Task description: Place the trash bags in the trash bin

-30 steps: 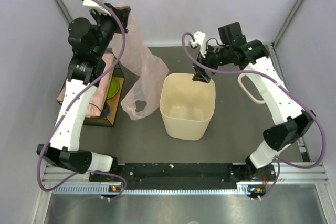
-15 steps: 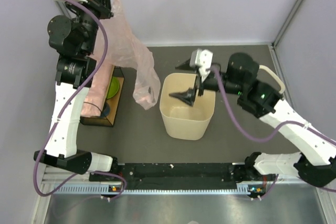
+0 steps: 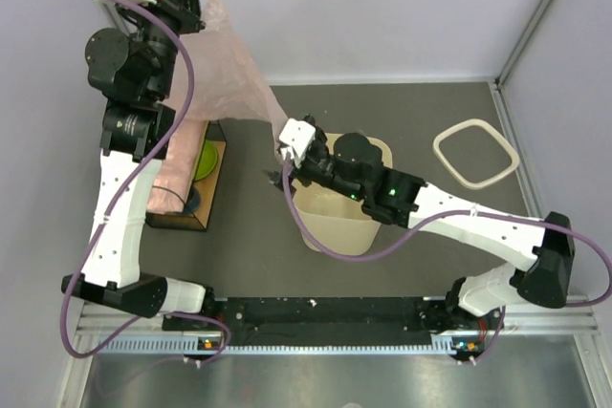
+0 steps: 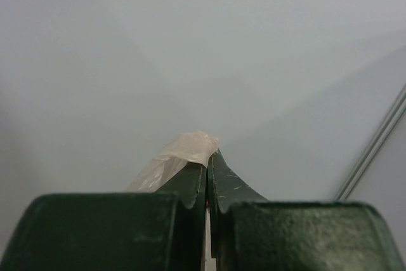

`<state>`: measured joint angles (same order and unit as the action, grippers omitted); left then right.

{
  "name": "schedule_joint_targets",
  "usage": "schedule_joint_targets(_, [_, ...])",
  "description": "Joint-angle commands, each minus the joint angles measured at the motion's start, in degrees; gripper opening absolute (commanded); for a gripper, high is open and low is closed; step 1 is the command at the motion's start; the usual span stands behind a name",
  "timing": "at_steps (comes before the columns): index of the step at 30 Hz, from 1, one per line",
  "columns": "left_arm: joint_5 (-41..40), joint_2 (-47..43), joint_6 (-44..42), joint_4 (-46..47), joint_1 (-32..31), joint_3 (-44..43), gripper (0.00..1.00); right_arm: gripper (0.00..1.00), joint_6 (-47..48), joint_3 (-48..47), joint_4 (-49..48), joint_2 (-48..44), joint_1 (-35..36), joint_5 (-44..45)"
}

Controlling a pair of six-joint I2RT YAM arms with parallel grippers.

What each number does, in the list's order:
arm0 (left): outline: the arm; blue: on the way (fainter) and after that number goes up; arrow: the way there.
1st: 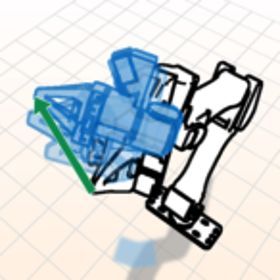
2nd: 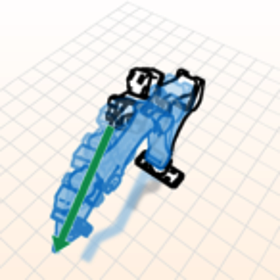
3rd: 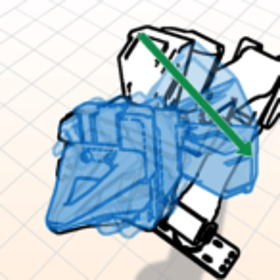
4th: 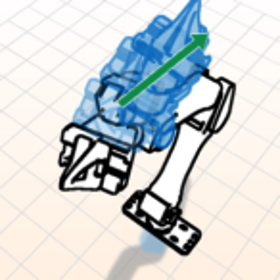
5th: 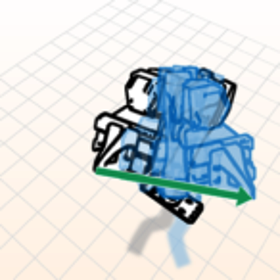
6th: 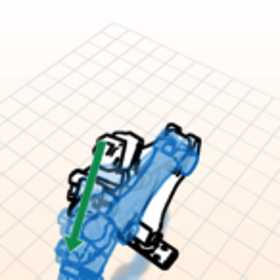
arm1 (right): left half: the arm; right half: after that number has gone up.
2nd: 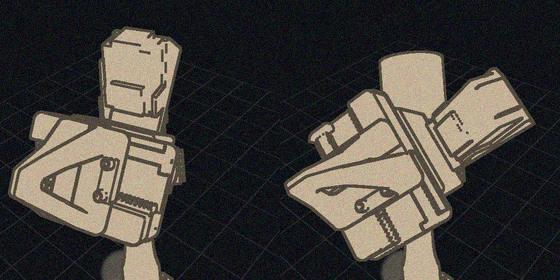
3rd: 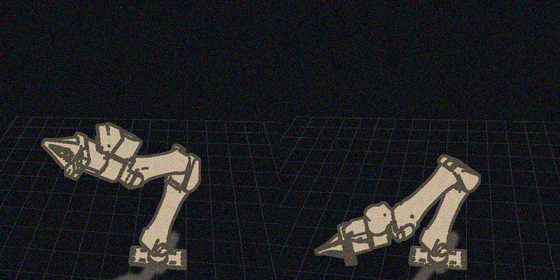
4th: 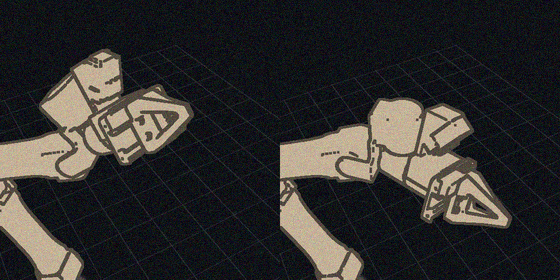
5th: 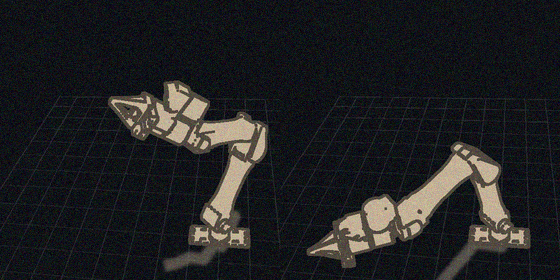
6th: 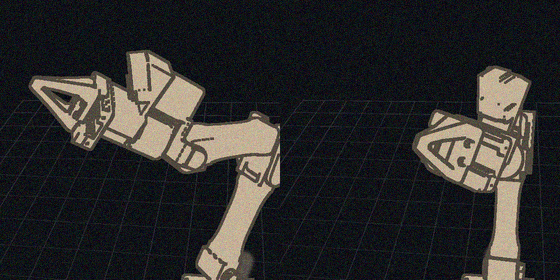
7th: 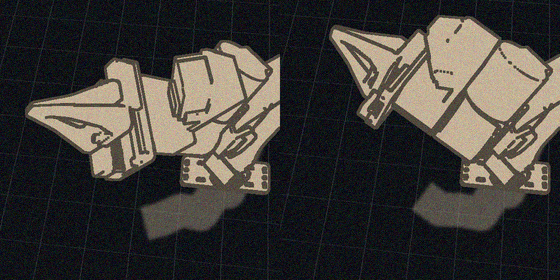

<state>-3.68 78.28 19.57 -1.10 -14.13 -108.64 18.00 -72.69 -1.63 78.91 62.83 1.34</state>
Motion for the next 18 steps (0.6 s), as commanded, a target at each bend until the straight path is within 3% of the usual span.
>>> schedule_joint_targets(1, [2.3,-2.2,-0.4,3.6,-0.1,0.5,0.0,0.65,-2.0,-6.6,-8.0,0.2,-1.0,9.5])
schedule_joint_targets(3, [3.4,-3.0,-0.9,5.1,-0.1,2.1,0.0,0.32,-3.1,-8.2,-6.8,-0.7,-2.8,9.2])
schedule_joint_targets(4, [8.0,-4.3,-1.9,5.8,-0.1,2.8,0.0,0.0,-3.6,-9.1,-6.1,-1.2,-3.4,9.5])
schedule_joint_targets(7, [14.6,-7.3,-3.7,10.1,-0.1,6.7,0.0,0.0,-5.6,-13.5,-3.1,-4.8,-6.6,5.7])
schedule_joint_targets(12, [36.3,-10.0,-1.7,17.8,-0.1,9.2,0.0,0.0,-1.8,-19.6,1.3,-13.5,-7.6,-8.0])
schedule_joint_targets(15, [42.6,-9.6,2.0,20.8,-1.2,6.6,0.0,0.0,-2.7,-23.3,7.1,-16.0,-7.6,-15.6])
schedule_joint_targets(18, [44.4,-7.7,5.2,21.5,-3.8,0.6,0.0,0.0,-5.2,-24.5,13.0,-17.4,-7.6,-16.4])
